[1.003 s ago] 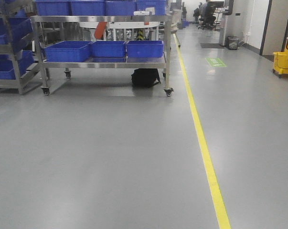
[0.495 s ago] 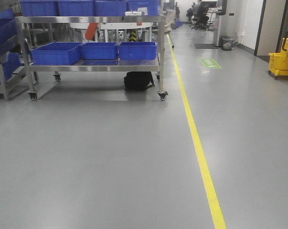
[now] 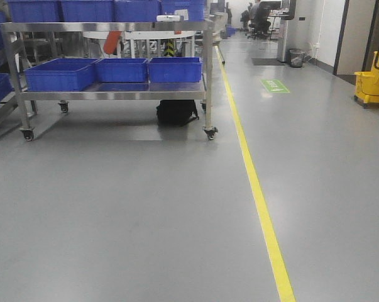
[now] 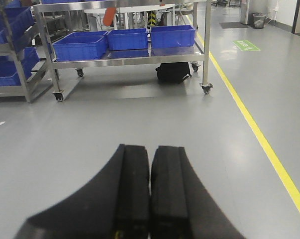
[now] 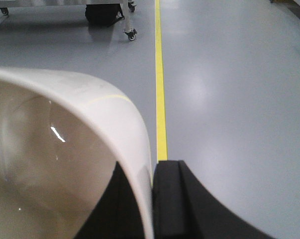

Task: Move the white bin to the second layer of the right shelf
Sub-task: 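Drive past the carts of blue crates carrying the bin in the right gripper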

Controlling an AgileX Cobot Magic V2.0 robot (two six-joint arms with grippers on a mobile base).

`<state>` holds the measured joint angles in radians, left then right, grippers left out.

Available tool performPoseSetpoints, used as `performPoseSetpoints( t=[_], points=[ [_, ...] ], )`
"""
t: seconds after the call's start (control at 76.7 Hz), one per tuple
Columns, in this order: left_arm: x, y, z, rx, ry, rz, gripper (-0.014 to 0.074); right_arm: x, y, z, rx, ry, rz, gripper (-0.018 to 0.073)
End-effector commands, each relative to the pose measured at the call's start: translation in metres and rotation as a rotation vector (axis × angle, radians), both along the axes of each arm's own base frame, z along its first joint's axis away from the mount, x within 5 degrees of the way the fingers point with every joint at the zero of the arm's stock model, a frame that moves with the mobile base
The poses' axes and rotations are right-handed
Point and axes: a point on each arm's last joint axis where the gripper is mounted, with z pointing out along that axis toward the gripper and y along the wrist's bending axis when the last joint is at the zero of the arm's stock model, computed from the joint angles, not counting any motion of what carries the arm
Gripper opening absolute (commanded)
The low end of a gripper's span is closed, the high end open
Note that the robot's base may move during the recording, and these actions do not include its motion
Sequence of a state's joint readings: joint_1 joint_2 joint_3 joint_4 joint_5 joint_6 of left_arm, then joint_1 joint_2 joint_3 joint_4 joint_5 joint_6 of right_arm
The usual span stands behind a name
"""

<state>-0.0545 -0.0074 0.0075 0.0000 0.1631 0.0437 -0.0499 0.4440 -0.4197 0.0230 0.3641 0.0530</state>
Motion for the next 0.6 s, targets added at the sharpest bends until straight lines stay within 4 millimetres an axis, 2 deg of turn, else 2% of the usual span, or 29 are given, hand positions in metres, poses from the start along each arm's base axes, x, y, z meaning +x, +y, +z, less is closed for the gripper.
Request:
performPoseSetpoints(
  t=[0.0, 0.586],
  points=[
    [0.0006, -0.0001, -0.0038, -0.009, -0.064, -0.001, 0.0085, 0.0017, -0.0003, 0.0197, -0.006, -0.133, -0.002, 0.0049],
    [0.0006, -0.0001, -0.0038, -0.009, -0.064, -0.001, 0.0085, 0.0016, -0.0002, 0.0192, -0.006, -0.127, -0.002, 0.0049]
  ],
)
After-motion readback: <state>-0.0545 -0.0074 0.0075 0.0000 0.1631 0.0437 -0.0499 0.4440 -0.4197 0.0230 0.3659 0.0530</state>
